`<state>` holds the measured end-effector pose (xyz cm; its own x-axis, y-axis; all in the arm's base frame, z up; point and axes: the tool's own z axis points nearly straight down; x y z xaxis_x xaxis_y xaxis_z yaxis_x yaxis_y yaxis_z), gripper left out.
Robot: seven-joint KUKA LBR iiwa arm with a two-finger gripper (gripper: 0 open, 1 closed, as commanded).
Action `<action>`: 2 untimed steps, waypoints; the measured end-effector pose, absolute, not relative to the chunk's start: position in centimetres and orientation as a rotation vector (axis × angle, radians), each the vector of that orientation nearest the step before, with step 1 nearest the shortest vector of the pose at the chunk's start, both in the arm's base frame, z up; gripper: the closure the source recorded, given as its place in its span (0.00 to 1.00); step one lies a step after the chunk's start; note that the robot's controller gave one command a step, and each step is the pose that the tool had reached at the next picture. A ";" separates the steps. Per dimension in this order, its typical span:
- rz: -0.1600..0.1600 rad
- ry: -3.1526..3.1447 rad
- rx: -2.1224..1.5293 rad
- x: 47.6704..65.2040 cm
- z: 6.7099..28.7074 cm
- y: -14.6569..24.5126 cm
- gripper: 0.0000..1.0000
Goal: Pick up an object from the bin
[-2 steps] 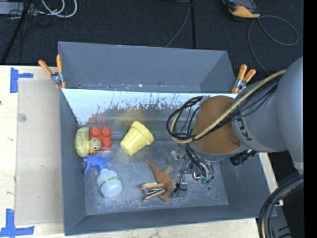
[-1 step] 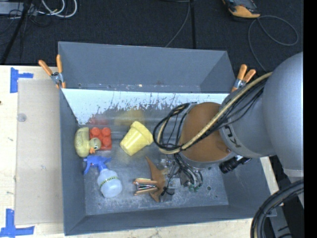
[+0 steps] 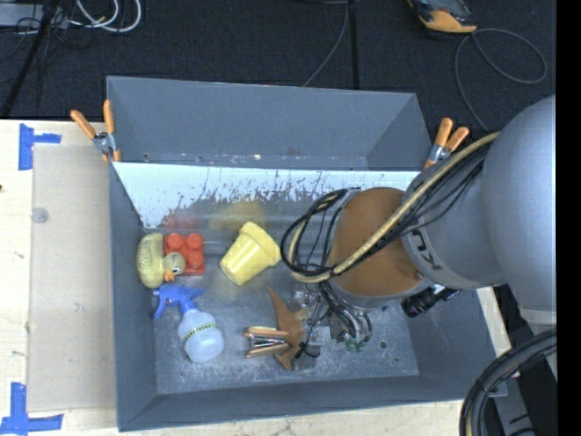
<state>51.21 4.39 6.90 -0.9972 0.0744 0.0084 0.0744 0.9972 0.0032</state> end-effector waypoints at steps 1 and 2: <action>-0.005 -3.131 -0.116 51.2 6.9 4.4 1.00; -0.005 -3.132 -0.115 51.2 7.0 4.4 1.00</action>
Offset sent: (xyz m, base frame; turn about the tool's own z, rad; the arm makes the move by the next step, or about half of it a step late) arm 0.0065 -0.0021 0.0909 -0.0286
